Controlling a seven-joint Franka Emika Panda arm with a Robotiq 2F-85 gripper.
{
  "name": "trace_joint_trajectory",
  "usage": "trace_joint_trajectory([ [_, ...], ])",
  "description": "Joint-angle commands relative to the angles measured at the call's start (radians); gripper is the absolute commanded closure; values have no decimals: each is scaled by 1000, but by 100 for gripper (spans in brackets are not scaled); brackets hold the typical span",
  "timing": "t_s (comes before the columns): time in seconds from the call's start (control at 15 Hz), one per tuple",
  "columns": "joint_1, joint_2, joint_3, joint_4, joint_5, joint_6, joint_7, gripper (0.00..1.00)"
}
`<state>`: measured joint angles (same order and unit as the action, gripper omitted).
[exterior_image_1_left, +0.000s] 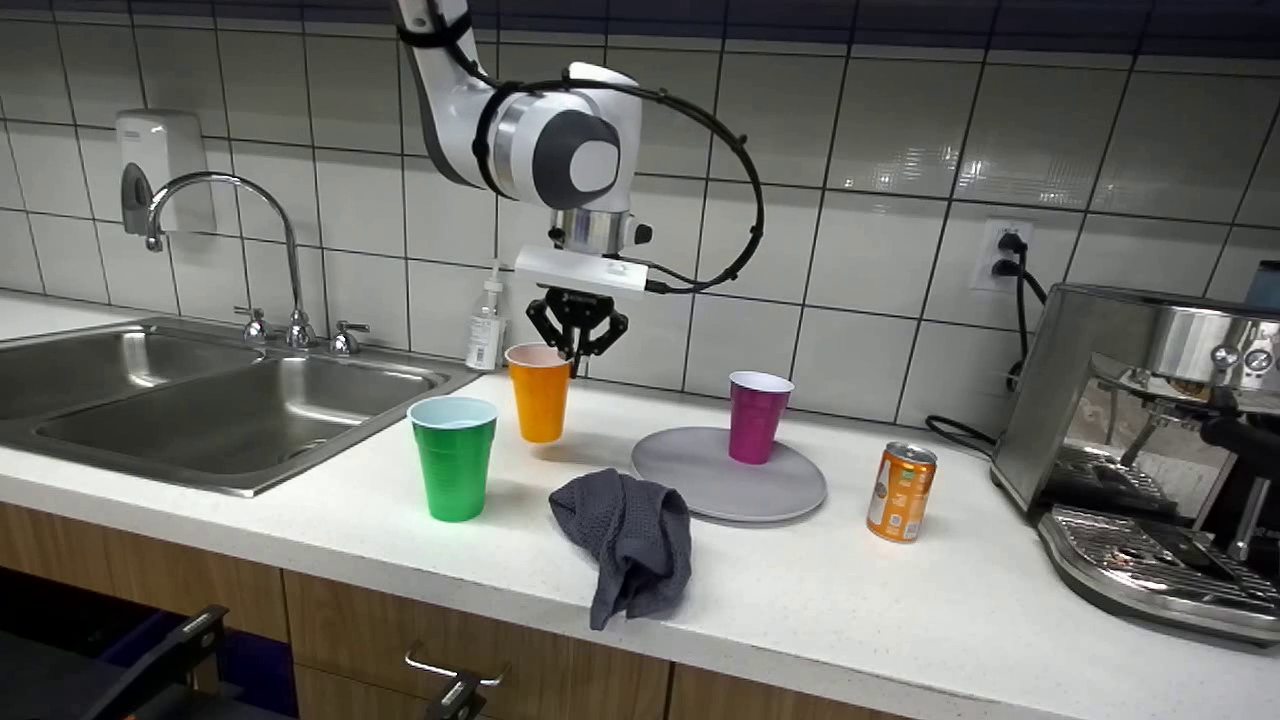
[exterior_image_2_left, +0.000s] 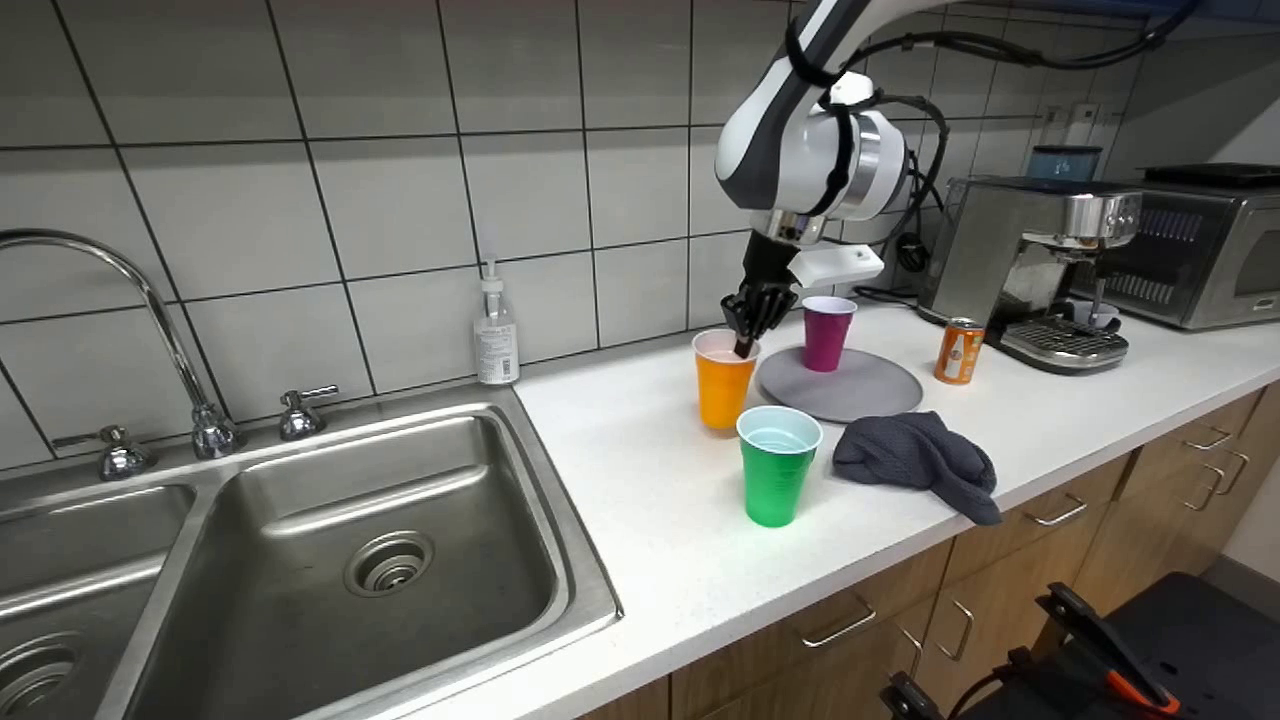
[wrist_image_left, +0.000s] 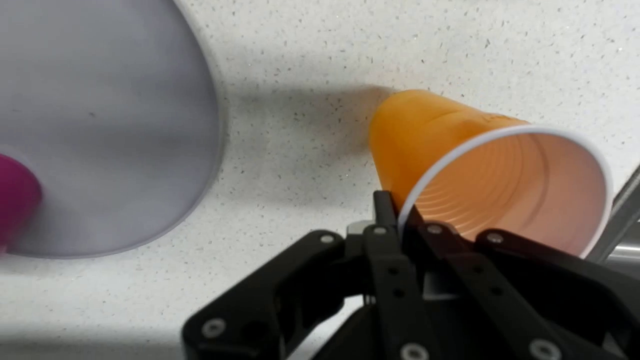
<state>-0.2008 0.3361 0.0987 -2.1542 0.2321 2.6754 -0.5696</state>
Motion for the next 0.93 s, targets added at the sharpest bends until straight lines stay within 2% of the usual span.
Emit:
trace_joint_trajectory([
  [0.0,-39,-18,23,17,48,-9,-41,99],
  [0.87,-72,22,-24,99,42,10,17,99],
])
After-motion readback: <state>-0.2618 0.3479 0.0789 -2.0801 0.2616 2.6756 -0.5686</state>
